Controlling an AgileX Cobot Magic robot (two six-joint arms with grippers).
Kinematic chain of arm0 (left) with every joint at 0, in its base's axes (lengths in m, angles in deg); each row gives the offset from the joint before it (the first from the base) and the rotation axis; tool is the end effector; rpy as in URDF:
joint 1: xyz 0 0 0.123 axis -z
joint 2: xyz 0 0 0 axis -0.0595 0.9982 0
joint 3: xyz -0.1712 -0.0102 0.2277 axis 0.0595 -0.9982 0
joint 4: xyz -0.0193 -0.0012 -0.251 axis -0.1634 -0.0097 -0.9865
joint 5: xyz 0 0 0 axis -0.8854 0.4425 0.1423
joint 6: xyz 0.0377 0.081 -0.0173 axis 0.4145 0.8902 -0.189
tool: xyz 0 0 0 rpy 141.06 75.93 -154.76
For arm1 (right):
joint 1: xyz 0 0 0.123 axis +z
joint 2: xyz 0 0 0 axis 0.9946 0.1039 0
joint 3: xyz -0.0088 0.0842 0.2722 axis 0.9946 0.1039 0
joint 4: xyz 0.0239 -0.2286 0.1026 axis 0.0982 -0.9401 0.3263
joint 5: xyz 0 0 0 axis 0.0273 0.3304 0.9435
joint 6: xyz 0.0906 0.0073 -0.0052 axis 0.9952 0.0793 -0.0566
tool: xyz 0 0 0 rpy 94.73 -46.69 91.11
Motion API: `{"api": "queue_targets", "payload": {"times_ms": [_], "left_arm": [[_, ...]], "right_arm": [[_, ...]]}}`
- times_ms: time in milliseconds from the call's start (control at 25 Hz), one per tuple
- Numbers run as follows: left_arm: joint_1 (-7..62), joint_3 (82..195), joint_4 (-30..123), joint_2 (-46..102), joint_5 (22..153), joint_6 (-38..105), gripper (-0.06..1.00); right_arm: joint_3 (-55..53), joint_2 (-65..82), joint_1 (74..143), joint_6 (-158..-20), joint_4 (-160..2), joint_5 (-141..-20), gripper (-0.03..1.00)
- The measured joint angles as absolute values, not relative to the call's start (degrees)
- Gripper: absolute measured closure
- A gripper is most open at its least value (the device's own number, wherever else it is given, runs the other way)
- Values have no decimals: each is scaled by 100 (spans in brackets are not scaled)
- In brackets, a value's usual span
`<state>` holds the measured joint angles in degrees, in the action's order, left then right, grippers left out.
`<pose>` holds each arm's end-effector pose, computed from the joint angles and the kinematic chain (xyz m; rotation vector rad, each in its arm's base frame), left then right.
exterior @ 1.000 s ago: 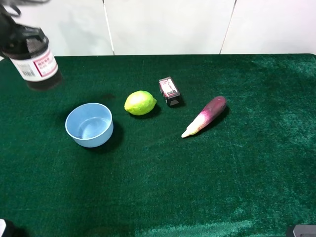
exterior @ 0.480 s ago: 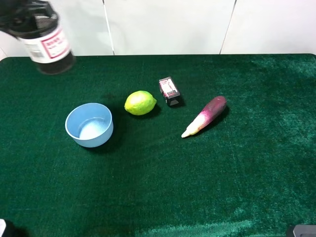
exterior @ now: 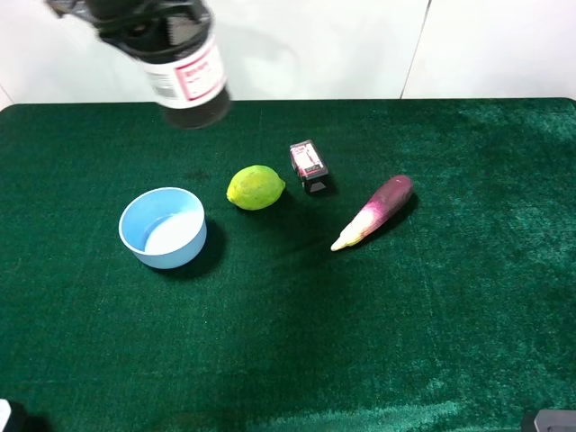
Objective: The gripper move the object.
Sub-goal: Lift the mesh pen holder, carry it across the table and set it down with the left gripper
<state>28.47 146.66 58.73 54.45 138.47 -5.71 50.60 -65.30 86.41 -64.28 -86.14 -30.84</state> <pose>0.3431 -0.1628 0.3049 0.4487 2.6312 -0.2084 -0.0040 0.0003 0.2786 -0.0137 2.0100 0.0513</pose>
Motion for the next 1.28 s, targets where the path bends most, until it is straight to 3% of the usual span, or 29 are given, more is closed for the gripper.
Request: {"api": "queue_targets", "payload": {"times_ms": [680, 1280], "left_arm": [[4834, 16250, 5873, 6877, 13846, -1084, 80], [5833, 16575, 5873, 7690, 12835, -1180, 80]], "right_arm": [[5060, -6530, 8641, -6428, -8614, -3084, 27], [5060, -6530, 8641, -6428, -8614, -3085, 27]]}}
